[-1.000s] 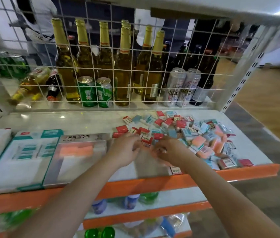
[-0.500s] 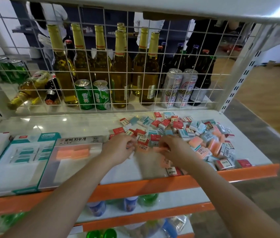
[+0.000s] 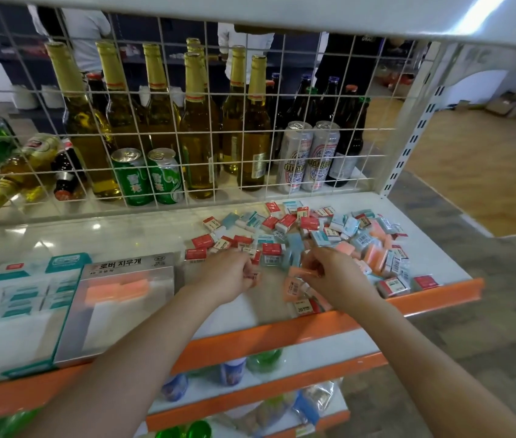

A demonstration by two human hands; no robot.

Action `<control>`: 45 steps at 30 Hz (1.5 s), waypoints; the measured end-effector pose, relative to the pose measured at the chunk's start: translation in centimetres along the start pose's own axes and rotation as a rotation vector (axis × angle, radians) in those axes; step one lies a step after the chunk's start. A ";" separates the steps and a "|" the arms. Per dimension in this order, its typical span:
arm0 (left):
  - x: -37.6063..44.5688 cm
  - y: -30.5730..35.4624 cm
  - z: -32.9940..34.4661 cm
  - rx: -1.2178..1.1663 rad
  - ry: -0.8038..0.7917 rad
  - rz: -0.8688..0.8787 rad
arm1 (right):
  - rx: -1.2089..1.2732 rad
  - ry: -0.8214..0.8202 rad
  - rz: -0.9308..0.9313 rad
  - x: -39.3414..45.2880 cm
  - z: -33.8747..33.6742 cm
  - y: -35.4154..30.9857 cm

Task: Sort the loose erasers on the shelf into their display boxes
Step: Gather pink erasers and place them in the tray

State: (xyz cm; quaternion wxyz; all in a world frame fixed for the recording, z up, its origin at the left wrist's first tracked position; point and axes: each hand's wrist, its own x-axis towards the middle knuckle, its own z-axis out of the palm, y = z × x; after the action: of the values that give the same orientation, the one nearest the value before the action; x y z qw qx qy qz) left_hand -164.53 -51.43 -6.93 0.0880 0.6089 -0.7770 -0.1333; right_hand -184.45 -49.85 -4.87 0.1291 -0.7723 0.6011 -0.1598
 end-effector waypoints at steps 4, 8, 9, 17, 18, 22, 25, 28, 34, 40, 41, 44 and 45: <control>-0.4 -0.1 0.4 -0.030 -0.008 -0.025 | 0.013 -0.015 0.028 -0.6 0.3 -0.5; -1.2 0.0 0.6 -0.063 0.029 -0.027 | 0.016 -0.016 0.011 -1.4 1.0 -0.9; -1.4 0.0 0.7 -0.077 0.022 -0.015 | 0.020 -0.027 0.012 -1.6 1.1 -0.9; -2.6 -1.1 0.9 -0.144 -0.058 0.015 | 0.052 -0.114 0.049 -1.9 1.0 -0.9; -2.7 -1.2 0.9 -0.152 -0.069 0.013 | 0.051 -0.123 0.049 -1.9 0.8 -0.9; -3.0 -1.3 0.6 -0.177 -0.098 0.005 | 0.044 -0.146 0.057 -1.9 0.7 -0.6; -3.0 -1.1 0.6 -0.176 -0.095 0.005 | 0.041 -0.150 0.071 -1.8 0.7 -0.5; -3.1 -1.0 0.5 -0.168 -0.085 0.013 | 0.014 -0.175 0.064 -1.5 0.7 -0.7; -3.2 -0.7 0.4 -0.199 -0.069 0.003 | -0.059 -0.271 0.022 -1.0 0.8 -1.7; -3.5 -0.1 0.0 -0.188 -0.082 0.032 | -0.060 -0.357 0.042 -0.6 0.6 -2.2; -3.5 -0.1 -0.1 -0.178 -0.104 0.057 | -0.060 -0.356 0.040 -0.6 0.5 -2.2; -3.4 0.1 -0.3 -0.151 -0.146 0.103 | -0.006 -0.291 0.049 -0.7 0.3 -2.2; -3.3 0.2 -0.4 -0.155 -0.149 0.102 | 0.015 -0.261 0.059 -0.7 0.2 -2.2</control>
State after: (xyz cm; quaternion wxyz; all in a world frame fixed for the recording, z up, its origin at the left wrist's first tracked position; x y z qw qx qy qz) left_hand -163.79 -48.22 -6.43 0.0837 0.5481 -0.7988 -0.2333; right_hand -182.57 -48.60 -4.25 0.2169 -0.7674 0.6005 -0.0585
